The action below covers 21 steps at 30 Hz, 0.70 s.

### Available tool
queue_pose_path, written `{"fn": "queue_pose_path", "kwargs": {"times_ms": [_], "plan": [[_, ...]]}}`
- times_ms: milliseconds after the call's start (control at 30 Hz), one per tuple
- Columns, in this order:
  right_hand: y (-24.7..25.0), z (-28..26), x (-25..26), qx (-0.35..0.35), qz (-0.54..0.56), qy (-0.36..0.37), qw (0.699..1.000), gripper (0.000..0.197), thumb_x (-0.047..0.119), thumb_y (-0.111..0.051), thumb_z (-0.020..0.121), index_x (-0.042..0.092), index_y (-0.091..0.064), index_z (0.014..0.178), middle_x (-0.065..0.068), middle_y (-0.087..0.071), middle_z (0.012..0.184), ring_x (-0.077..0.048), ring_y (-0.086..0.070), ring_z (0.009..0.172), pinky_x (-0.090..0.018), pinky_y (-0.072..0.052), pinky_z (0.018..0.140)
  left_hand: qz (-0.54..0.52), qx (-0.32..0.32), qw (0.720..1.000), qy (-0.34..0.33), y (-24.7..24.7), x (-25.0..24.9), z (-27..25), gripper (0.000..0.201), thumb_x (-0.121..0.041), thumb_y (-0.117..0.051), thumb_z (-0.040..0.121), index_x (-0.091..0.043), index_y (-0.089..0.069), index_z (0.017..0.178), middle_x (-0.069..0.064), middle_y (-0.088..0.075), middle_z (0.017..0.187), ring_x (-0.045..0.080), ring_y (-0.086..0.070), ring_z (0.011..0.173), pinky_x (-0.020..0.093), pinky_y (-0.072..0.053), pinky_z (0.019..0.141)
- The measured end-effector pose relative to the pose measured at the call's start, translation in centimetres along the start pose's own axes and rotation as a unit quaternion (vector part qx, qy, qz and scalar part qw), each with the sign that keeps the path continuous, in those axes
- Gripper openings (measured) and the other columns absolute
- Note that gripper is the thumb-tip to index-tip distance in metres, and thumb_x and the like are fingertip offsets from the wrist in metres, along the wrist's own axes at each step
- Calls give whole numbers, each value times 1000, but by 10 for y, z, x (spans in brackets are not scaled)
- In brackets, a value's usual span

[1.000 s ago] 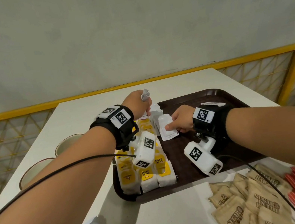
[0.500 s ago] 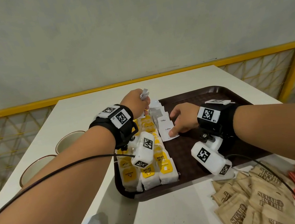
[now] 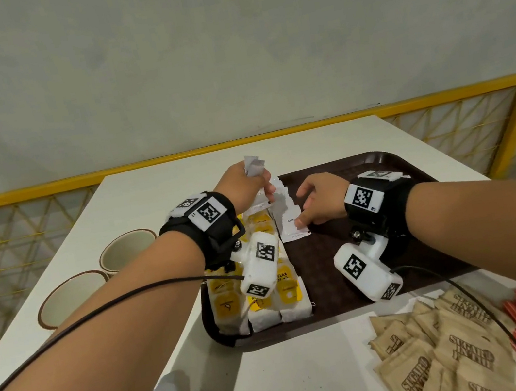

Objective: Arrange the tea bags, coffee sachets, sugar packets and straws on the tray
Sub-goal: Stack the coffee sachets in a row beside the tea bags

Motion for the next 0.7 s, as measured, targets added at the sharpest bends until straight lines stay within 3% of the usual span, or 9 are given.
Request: {"fn": "queue_pose_path", "kwargs": {"times_ms": [100, 167, 233, 300, 333, 400, 533, 600, 700], "plan": [[9, -12, 9, -7, 133, 15, 991, 39, 10, -75, 79, 5, -57, 113, -11, -63, 97, -20, -64, 87, -33, -56, 85, -168, 1, 986, 7, -5, 2, -11, 22, -8, -47, 97, -8, -54, 77, 14, -66, 84, 28, -63, 83, 41, -49, 91], [11, -27, 20, 31, 256, 38, 965, 35, 4, -67, 86, 1, -56, 119, -16, -63, 105, -20, -63, 94, -33, -54, 89, -250, 4, 968, 12, -8, 1, -17, 21, -9, -47, 97, -8, -55, 78, 17, -65, 100, 29, -61, 92, 44, -49, 92], [11, -42, 30, 69, 315, 59, 945, 27, 5, -63, 89, 2, -57, 116, -15, -64, 100, -19, -65, 89, -29, -56, 84, -318, 16, 948, 17, -12, -1, -21, 14, -12, -46, 99, -5, -55, 90, 18, -61, 118, 27, -61, 96, 39, -53, 85], [11, -51, 35, 68, 342, 70, 934, 17, 0, -63, 88, 2, -60, 105, -14, -64, 96, -17, -66, 81, -24, -58, 75, -361, 27, 932, 31, -15, -4, -26, 25, -16, -46, 99, 2, -54, 114, 17, -57, 127, 24, -61, 98, 33, -56, 76], [11, -53, 37, 52, 354, 71, 931, 15, -3, -63, 86, 2, -59, 100, -14, -64, 97, -17, -66, 80, -24, -59, 72, -370, 33, 928, 37, -17, -4, -27, 31, -17, -46, 99, 4, -52, 121, 17, -56, 128, 24, -60, 99, 32, -56, 76], [11, -56, 37, 25, 371, 70, 925, 19, -9, -64, 83, 0, -58, 99, -10, -63, 101, -18, -66, 83, -23, -59, 68, -356, 62, 932, 29, -22, -9, -34, 28, -20, -43, 100, 1, -55, 114, 19, -57, 121, 25, -59, 101, 32, -54, 82], [8, -61, 33, 30, 383, 75, 920, 38, -8, -65, 82, -5, -56, 119, -14, -67, 106, -21, -68, 90, -26, -59, 72, -373, 97, 922, 29, -30, -19, -47, 34, -32, -35, 102, -6, -56, 108, 14, -67, 105, 23, -66, 93, 34, -55, 84], [9, -63, 34, 50, 395, 82, 914, 40, -3, -65, 85, -1, -56, 124, -15, -67, 112, -20, -69, 91, -26, -59, 73, -368, 103, 924, 33, -31, -20, -48, 35, -36, -32, 102, -13, -54, 118, 13, -65, 114, 24, -64, 101, 39, -51, 94], [13, -67, 35, 55, 392, 86, 914, 31, 11, -63, 90, 7, -61, 121, -11, -69, 104, -16, -71, 84, -27, -58, 68, -314, 113, 942, 41, -30, -17, -50, 32, -42, -33, 101, -32, -52, 125, 4, -60, 128, 25, -56, 120, 47, -36, 109]]}}
Point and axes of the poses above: each hand's wrist, its own z-axis towards the middle knuckle, its own y-axis out of the back of the hand, x = y × z, the point moved 3 cm from there along z, towards the middle knuckle
